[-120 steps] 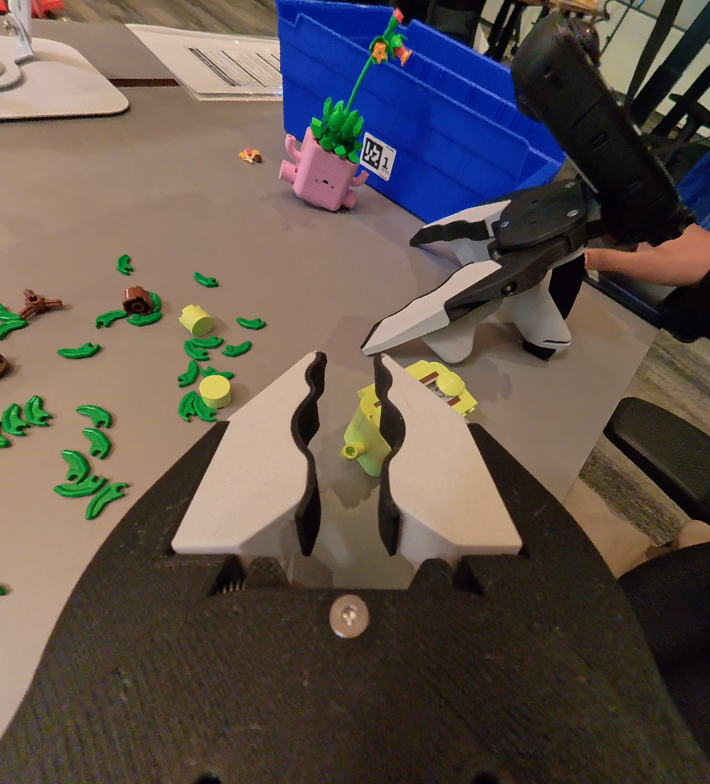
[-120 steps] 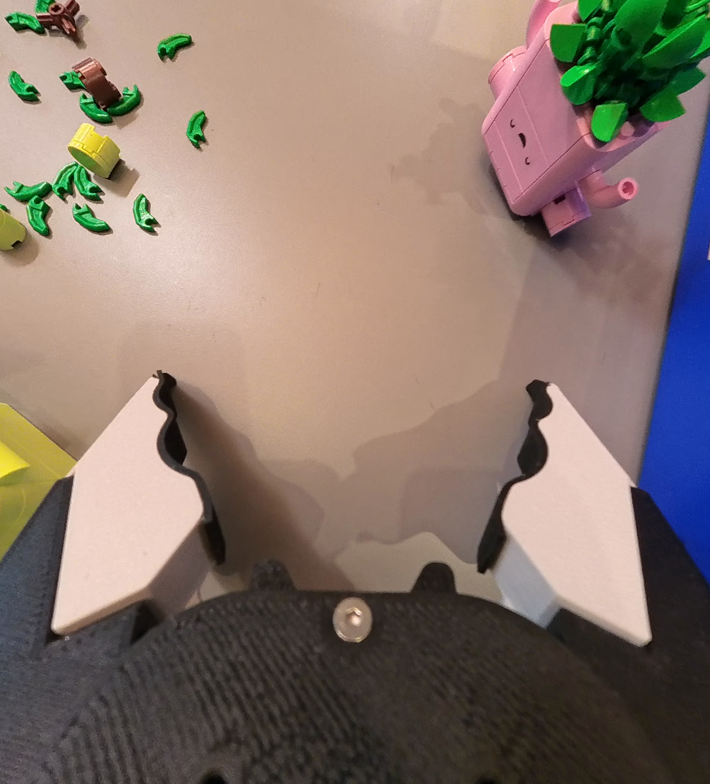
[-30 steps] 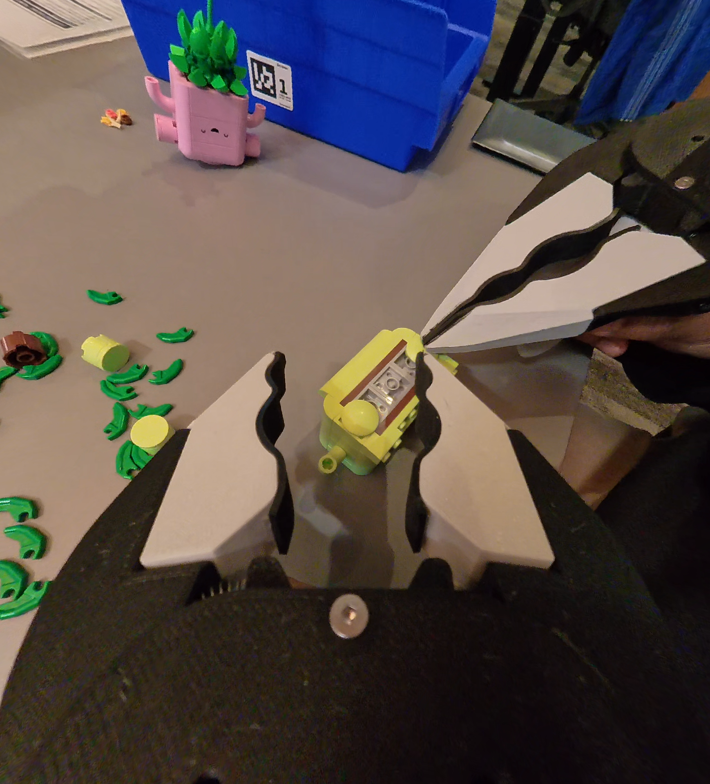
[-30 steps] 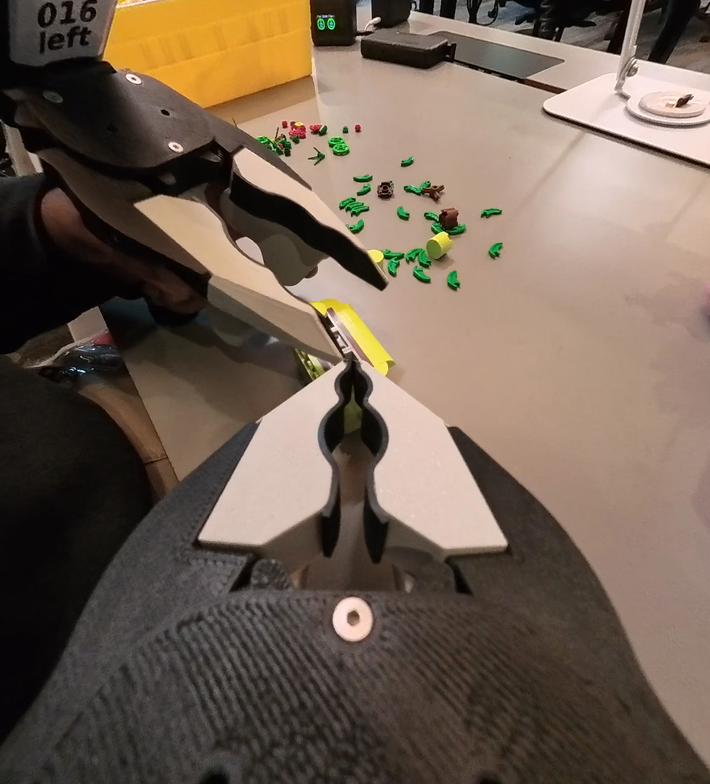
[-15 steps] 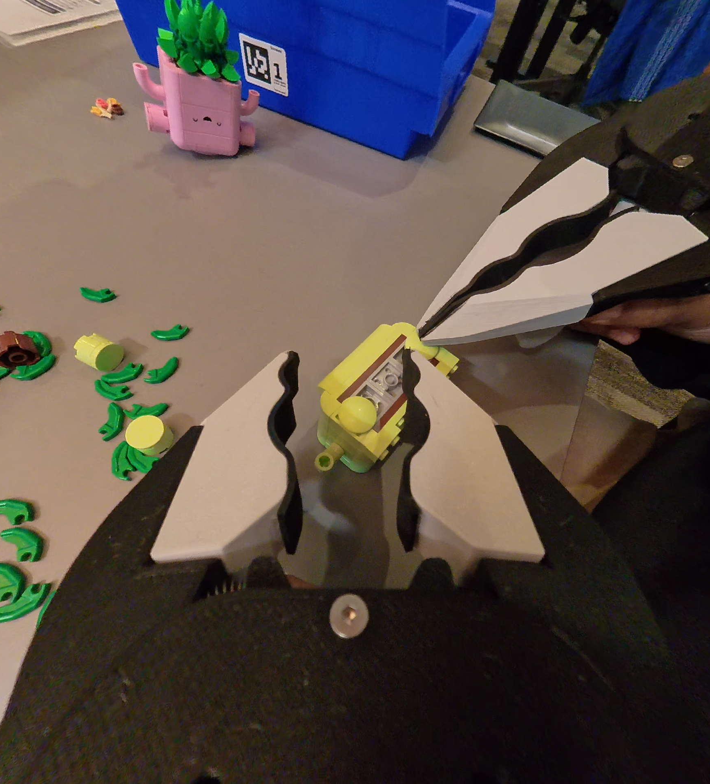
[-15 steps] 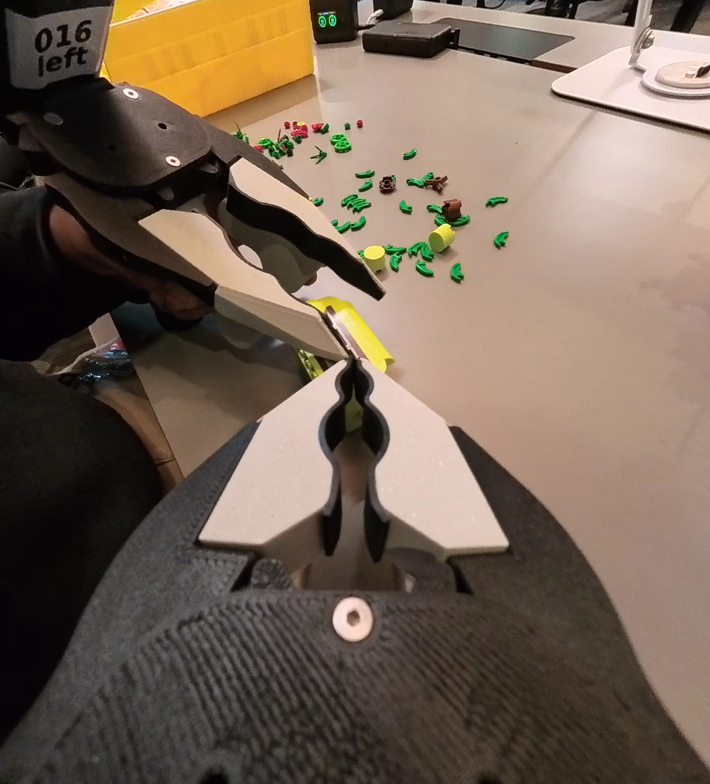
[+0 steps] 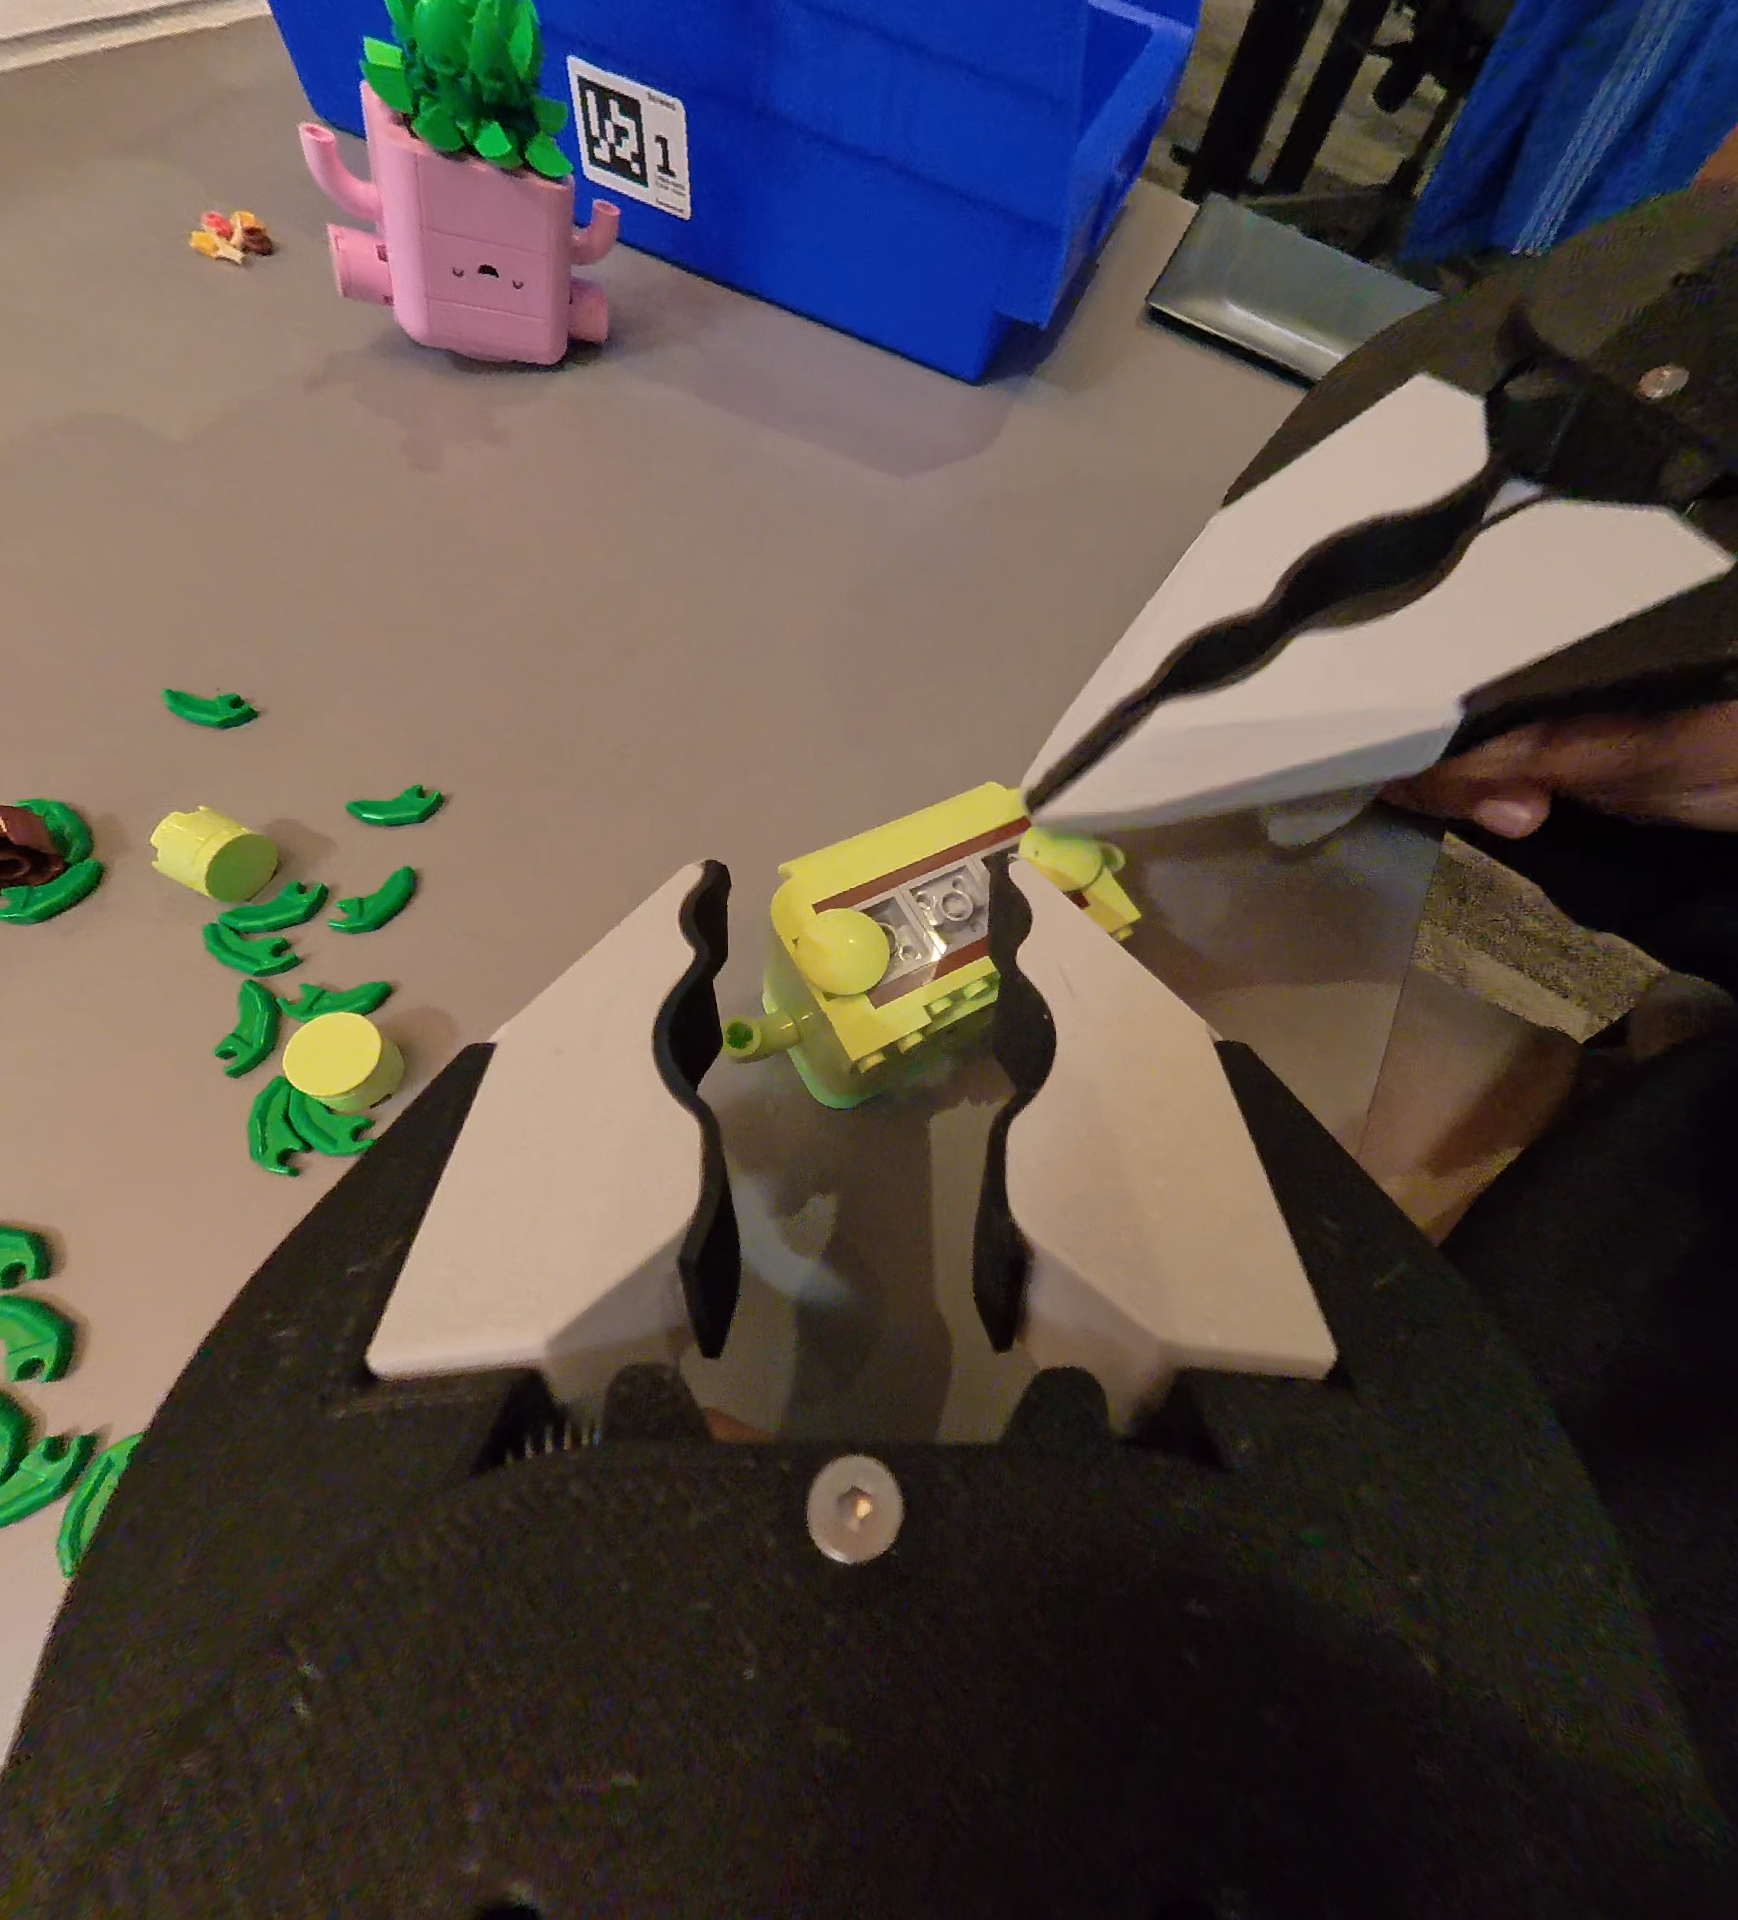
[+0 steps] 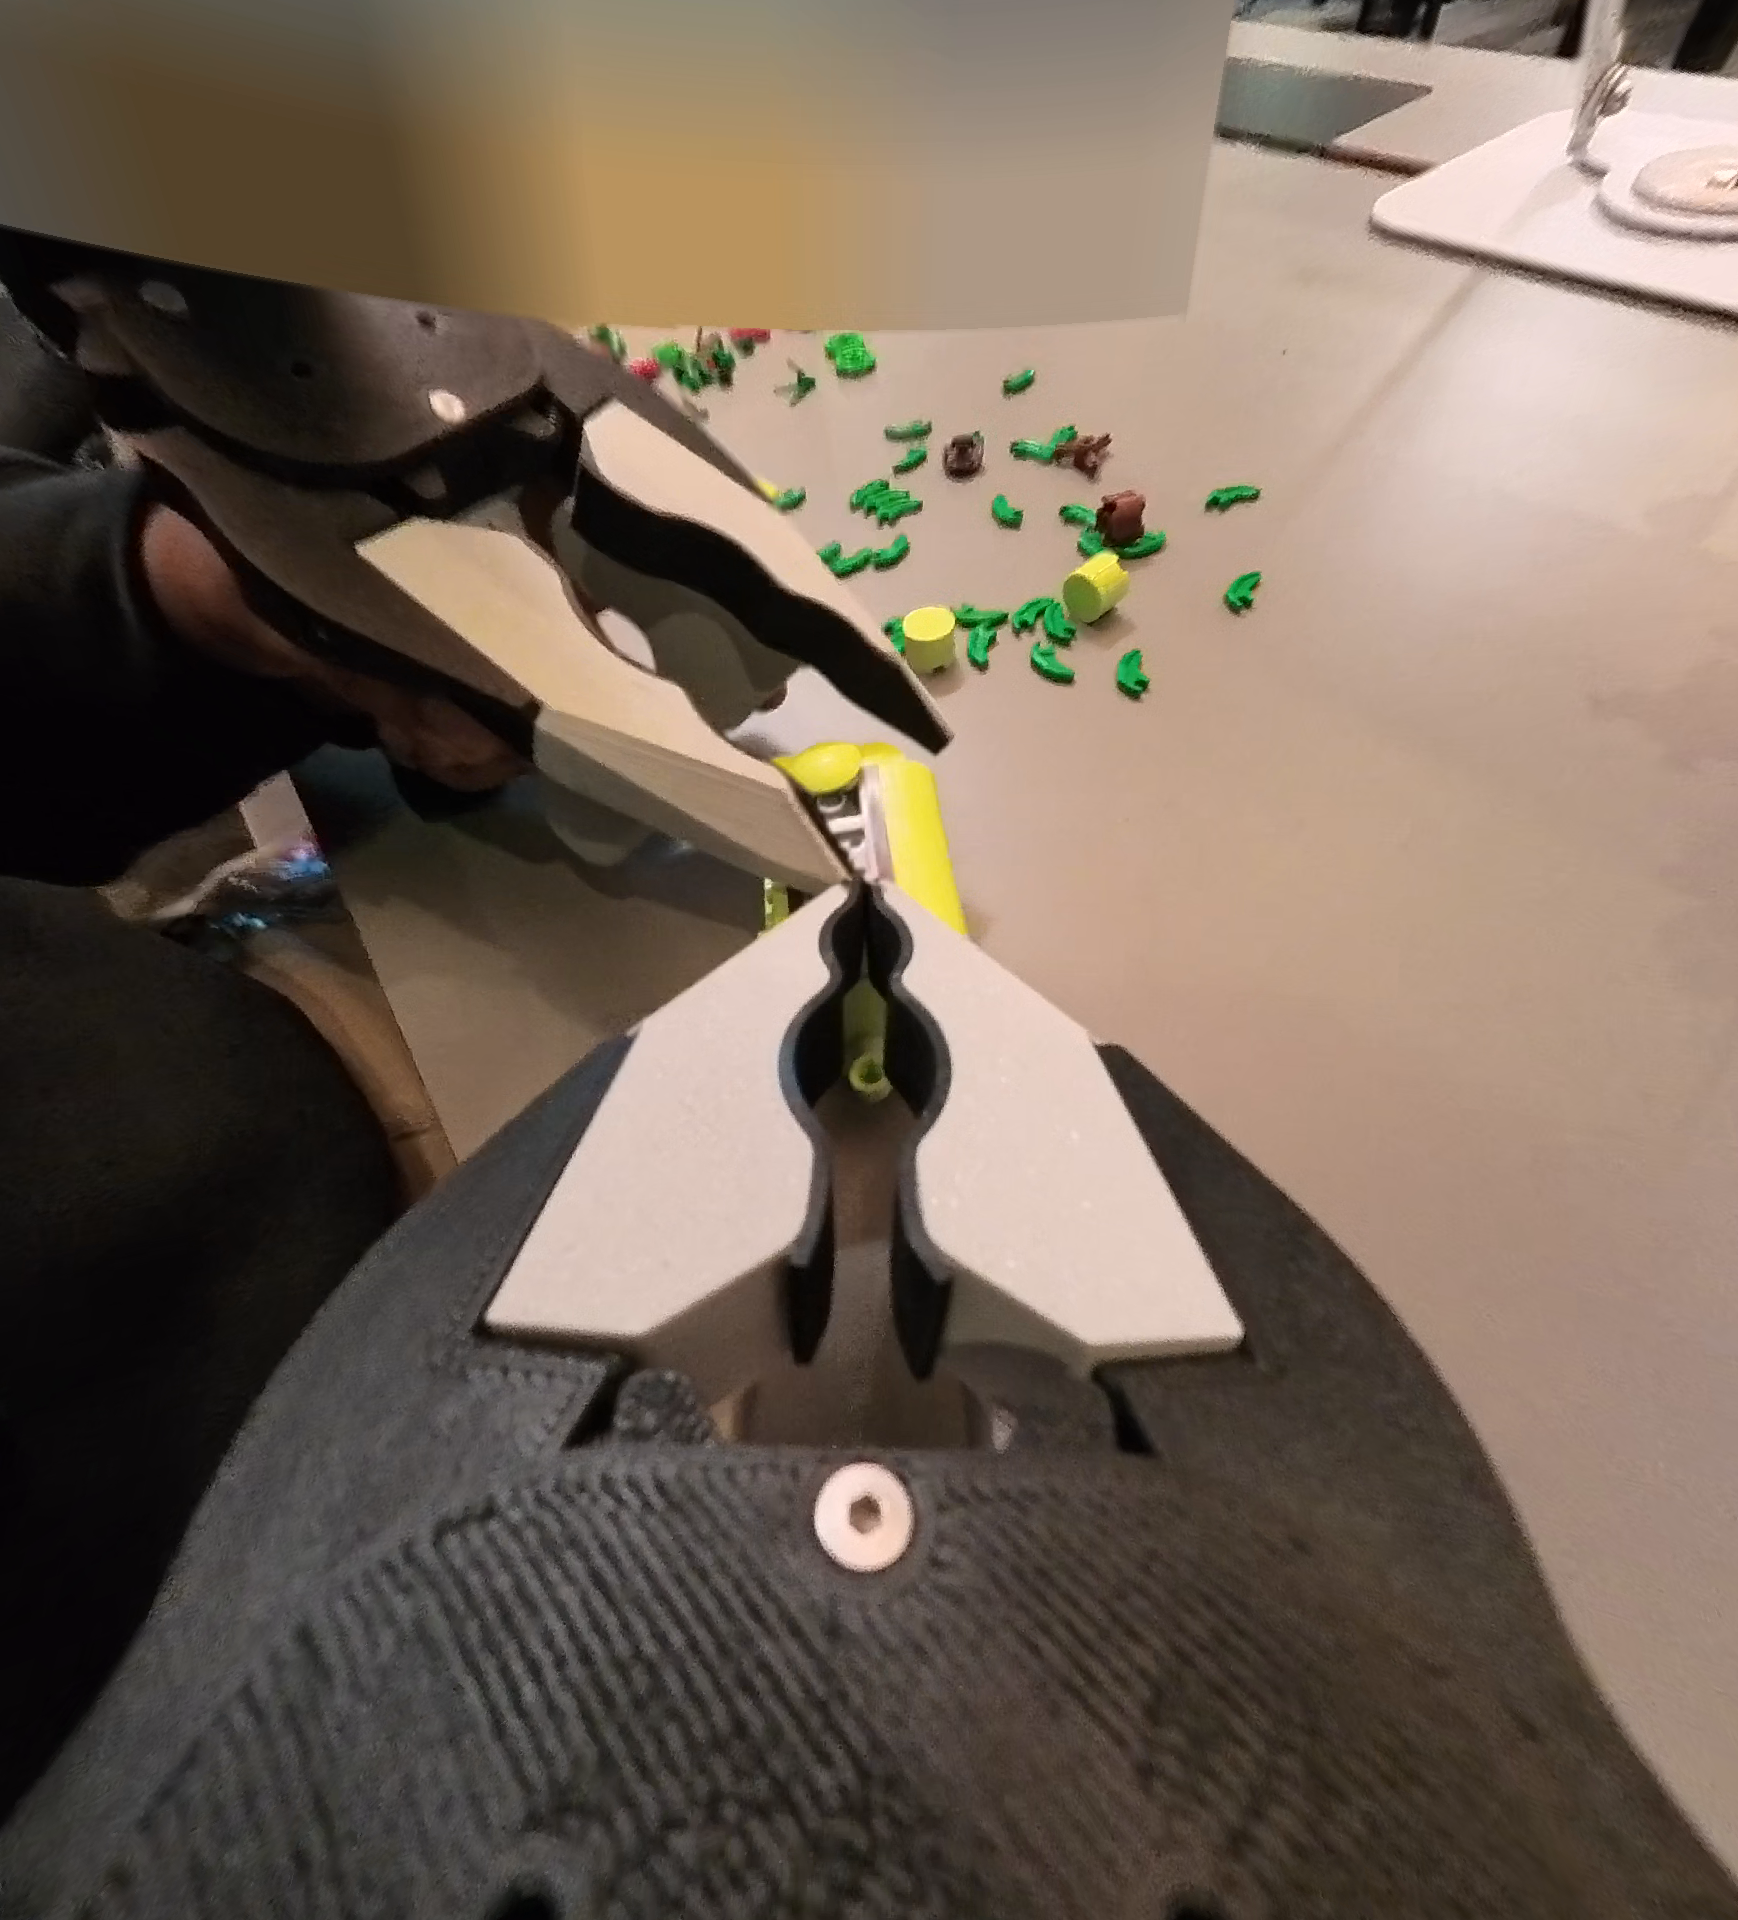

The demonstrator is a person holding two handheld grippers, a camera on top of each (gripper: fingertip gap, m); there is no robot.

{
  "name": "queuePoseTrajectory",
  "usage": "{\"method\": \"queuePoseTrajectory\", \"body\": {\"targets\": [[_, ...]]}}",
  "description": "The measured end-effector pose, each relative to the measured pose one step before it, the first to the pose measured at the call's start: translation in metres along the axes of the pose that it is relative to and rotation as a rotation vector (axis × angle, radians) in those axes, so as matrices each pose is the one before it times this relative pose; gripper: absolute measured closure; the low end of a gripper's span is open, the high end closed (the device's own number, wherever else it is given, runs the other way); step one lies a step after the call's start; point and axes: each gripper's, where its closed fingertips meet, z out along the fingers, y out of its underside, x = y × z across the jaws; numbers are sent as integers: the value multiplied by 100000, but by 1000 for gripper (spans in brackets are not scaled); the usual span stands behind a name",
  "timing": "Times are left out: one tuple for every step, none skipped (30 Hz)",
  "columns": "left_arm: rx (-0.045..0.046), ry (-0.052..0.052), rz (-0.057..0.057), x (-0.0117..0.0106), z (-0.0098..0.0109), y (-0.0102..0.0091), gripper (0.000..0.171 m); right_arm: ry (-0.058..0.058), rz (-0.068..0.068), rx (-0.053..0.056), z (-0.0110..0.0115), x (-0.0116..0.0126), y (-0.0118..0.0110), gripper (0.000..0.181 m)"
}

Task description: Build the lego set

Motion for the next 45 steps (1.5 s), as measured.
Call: {"method": "queuePoseTrajectory", "body": {"targets": [[805, -235, 242, -5, -90, -88, 121, -696, 1463, 5193, -562, 130, -692, 181], [1178, -526, 302, -25, -126, -136, 121, -1166, 661, 4935, -600, 49, -700, 181], [1501, -300, 331, 6, -167, -171, 121, -349, -327, 2956, -492, 130, -439, 180], [1391, 318, 521, 73, -188, -142, 120, 688, -1546, 258, -339, 217, -24, 173], [1158, 66, 520, 30, -176, -107, 119, 949, -2919, -1828, -164, 155, 318, 165], [1136, -127, 520, -16, -177, -111, 118, 1374, -3896, -2759, -29, 81, 484, 157], [983, 151, 659, 14, -174, -88, 118, 1567, -4514, -2963, 91, -21, 530, 146], [639, -591, 714, -116, -147, -61, 118, 1184, -4753, -2813, 180, -204, 459, 135], [341, -1264, 602, -247, -106, -23, 118, 1154, -4078, -2238, 239, -264, 296, 130], [36, -838, 390, -211, -99, 14, 118, 920, -2575, -1211, 302, -280, 56, 127], [-73, -136, 41, -118, -84, 38, 118, 380, -893, -612, 375, -294, -73, 122], [160, 111, -357, -99, -81, 7, 118, -117, 117, -1099, 455, -241, -41, 115], [654, 358, -610, -75, -106, -59, 117, -672, 277, -2398, 523, -204, 162, 109], [1163, 957, -937, 1, -142, -127, 117, -361, 113, -3597, 559, -77, 367, 104], [1395, 1118, -1126, -8, -160, -155, 116, 580, -181, -4140, 566, 103, 455, 101], [1458, 1505, -1006, 47, -166, -156, 116, -54, -697, -3911, 523, 23, 429, 99], [1877, 2908, -719, 252, -203, -216, 114, -840, -837, -3206, 483, -94, 318, 97], [2215, 3412, -371, 358, -218, -272, 111, -465, -516, -2590, 394, -34, 241, 99], [2127, 2328, -274, 228, -210, -248, 108, -879, -641, -1721, 322, -99, 125, 106], [1714, 1279, -500, 86, -175, -201, 107, -1256, -833, -599, 199, -150, -27, 115], [1430, 995, -627, 50, -155, -171, 106, -857, -137, 85, 112, -40, -97, 133], [1437, 1042, -548, 52, -143, -170, 104, -1589, 1145, 137, 80, -69, -84, 133], [1556, 677, -761, -27, -151, -176, 101, -3208, 2727, 276, 19, -198, -109, 133], [1584, 497, -1122, -86, -148, -190, 100, -4059, 4812, 815, -67, -218, -181, 133], [1373, 715, -1523, -91, -148, -156, 96, -4927, 6526, 1541, -155, -242, -287, 133], [956, 411, -1354, -122, -120, -112, 91, -6111, 7266, 2359, -253, -381, -394, 133], [634, 132, -840, -115, -106, -68, 90, -6001, 7319, 2822, -332, -388, -454, 133], [411, -56, -922, -116, -60, -36, 89, -5312, 6435, 3188, -406, -348, -490, 133], [-33, -167, -1315, -124, 1, 20, 87, -5078, 4701, 3570, -472, -424, -546, 133], [-441, 476, -1624, 12, 46, 97, 85, -4848, 2906, 3970, -511, -552, -630, 133], [-482, 1587, -2303, 213, 97, 128, 83, -4247, 2241, 3994, -503, -573, -673, 133], [-375, 2675, -3117, 408, 164, 128, 82, -3749, 2310, 3681, -457, -538, -653, 134], [39, 3225, -4012, 531, 234, 99, 80, -3703, 1957, 3511, -388, -560, -630, 134], [1829, 3744, -5444, 587, 199, -187, 80, -3053, 1523, 2978, -323, -472, -521, 134], [1669, 5056, -6103, 714, 182, -186, 82, -2266, 1401, 2527, -242, -373, -420, 134], [349, 4676, -6014, 617, 253, 40, 86, -2358, 1317, 2363, -182, -394, -368, 134], [533, 4531, -5060, 586, 199, 27, 88, -2014, 992, 1915, -124, -348, -274, 134], [814, 3460, -3955, 421, 154, 17, 91, -945, 454, 1232, -94, -212, -154, 134], [1061, 3711, -3754, 447, 120, -17, 98, -150, -316, 519, -71, -105, -43, 134], [948, 3944, -4298, 430, 105, 4, 106, 235, -601, 237, -56, -55, -2, 134], [136, 3975, -4421, 426, 136, 125, 113, 421, -402, 381, -76, -13, -31, 134], [462, 3890, -4435, 384, 151, 85, 119, 319, -322, 494, -89, -13, -61, 134], [567, 3904, -4066, 395, 149, 79, 126, 303, -206, 219, -80, -1, -42, 134], [760, 3530, -3753, 347, 141, 52, 131, 157, -125, -62, -90, -13, -14, 134], [1257, 2122, -2908, 147, 117, -19, 131, -383, 142, 7, -70, -87, -40, 133]]}}
